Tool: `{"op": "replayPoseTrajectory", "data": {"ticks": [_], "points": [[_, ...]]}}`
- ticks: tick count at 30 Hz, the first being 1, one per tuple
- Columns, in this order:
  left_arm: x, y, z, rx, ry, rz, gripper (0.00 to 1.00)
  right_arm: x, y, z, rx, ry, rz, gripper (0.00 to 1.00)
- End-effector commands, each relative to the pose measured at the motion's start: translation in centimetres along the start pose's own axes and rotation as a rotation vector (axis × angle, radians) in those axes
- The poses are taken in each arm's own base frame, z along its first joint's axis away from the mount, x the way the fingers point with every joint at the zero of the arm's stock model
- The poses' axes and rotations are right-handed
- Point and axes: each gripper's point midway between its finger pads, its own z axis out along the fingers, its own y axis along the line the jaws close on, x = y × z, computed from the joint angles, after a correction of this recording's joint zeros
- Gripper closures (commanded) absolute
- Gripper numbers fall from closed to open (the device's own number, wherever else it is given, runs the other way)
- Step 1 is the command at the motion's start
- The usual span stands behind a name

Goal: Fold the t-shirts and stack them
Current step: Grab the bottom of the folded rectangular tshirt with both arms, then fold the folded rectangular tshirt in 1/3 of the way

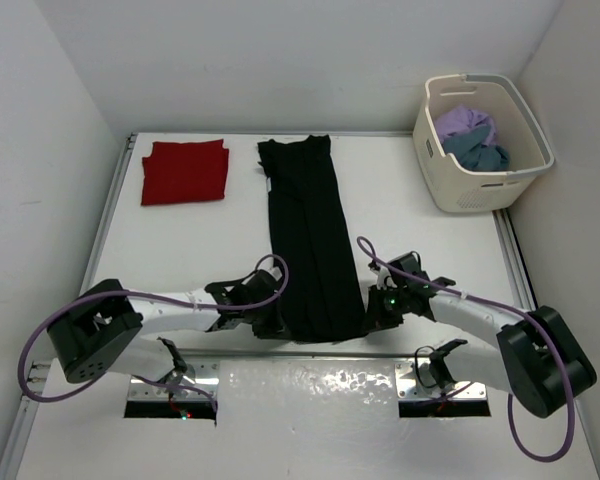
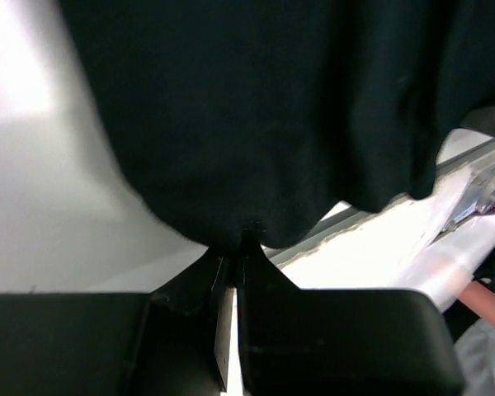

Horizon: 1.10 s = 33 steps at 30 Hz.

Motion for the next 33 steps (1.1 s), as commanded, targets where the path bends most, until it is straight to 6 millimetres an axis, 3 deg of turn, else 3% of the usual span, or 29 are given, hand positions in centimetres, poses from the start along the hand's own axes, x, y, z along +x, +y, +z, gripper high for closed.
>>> {"op": "replayPoseTrajectory", "data": {"ticks": [1,10,13,16,21,25,27,28,30,32,33], "points": [[-2.4,-3.1,-0.5,0.063,-0.090,0.085,1.00,-3.2,0.5,-0.2,0.012,-0.104,-0.057,1.00],[-7.5,-6.7,-4.1,0.081,-0.315,0.174,1.00,-8.1,2.7,-2.1,0.006,-0.238,-0.146,1.00],[-9.6,-7.1,-5.3,0.084,-0.388,0.166,1.00,-10.8,3.6,-2.8,0.010,-0.306,-0.176,1.00],[-11.9,-7.1,-6.7,0.098,-0.461,0.132,1.00,-14.9,4.9,-4.3,0.041,-0.407,-0.202,1.00],[-16.8,-6.0,-8.9,0.100,-0.603,0.056,1.00,-21.0,4.9,-5.6,0.132,-0.532,-0.184,1.00],[-20.9,-7.4,-11.4,0.097,-0.768,0.072,1.00,-26.2,6.0,-6.9,0.158,-0.605,-0.224,1.00],[-23.6,-8.2,-13.4,0.087,-0.873,0.077,1.00,-28.0,5.2,-6.7,0.193,-0.612,-0.224,1.00],[-24.5,-7.9,-13.3,0.068,-0.888,0.077,1.00,-29.5,6.0,-7.5,0.188,-0.642,-0.240,1.00],[-26.6,-7.9,-14.5,0.064,-0.938,0.080,1.00,-30.6,5.5,-6.9,0.205,-0.634,-0.239,1.00],[-27.7,-7.6,-13.7,0.057,-0.921,0.095,1.00,-32.0,5.8,-7.2,0.210,-0.656,-0.245,1.00],[-28.9,-7.8,-14.4,0.064,-0.943,0.094,1.00,-32.4,5.7,-7.0,0.212,-0.654,-0.244,1.00]]}}
